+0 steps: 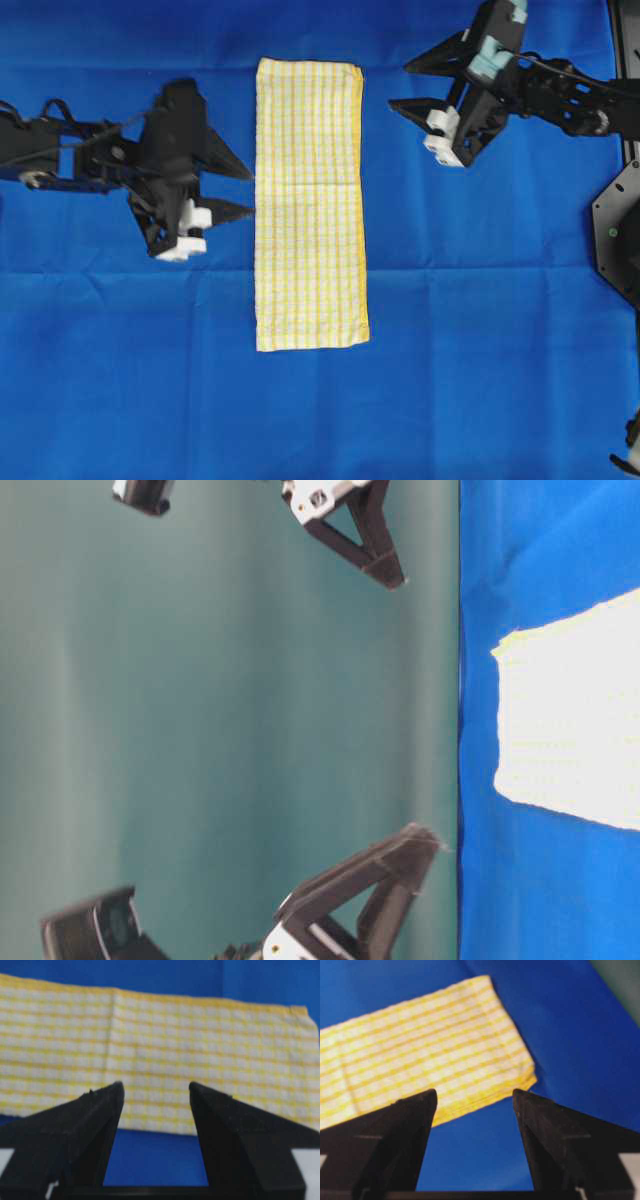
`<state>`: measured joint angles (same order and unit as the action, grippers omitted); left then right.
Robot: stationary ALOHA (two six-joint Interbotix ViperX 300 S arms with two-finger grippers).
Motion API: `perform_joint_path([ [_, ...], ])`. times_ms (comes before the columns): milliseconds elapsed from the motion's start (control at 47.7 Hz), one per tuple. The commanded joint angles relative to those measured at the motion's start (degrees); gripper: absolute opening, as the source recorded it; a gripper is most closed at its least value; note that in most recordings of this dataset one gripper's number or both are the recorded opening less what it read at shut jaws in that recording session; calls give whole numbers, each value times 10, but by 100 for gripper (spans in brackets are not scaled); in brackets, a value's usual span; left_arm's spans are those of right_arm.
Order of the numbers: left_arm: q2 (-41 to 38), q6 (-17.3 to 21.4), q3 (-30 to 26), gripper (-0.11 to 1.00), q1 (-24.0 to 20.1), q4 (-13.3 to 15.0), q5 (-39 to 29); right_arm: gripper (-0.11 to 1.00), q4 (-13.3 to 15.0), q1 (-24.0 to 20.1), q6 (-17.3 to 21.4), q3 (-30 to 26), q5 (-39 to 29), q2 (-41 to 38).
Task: Fold the yellow towel.
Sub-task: 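Release the strip and pull both grippers away, then grasp the strip's top corners with both grippers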
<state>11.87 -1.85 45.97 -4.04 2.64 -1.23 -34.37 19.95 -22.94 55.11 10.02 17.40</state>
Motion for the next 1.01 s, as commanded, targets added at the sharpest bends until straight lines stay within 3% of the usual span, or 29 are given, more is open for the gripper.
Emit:
perform_joint_path([
  [0,25,0,11,48,-4,-2,40,64,0,-9,1,1,8,16],
  [377,19,1,23,47,-24,-2,73,64,0,-9,-5,-14,12,-2],
  [545,10,21,18,48,-53,-2,81,64,2,13,-8,-35,12,-27],
  [754,-43,39,-4,59,-113,-2,112,64,2,62,-8,-83,8,-95],
  [880,-88,39,-22,70,-148,-2,130,64,2,76,-8,-117,3,-149],
  [984,-133,39,-36,73,-178,-2,151,67,1,82,-7,-141,2,-191],
])
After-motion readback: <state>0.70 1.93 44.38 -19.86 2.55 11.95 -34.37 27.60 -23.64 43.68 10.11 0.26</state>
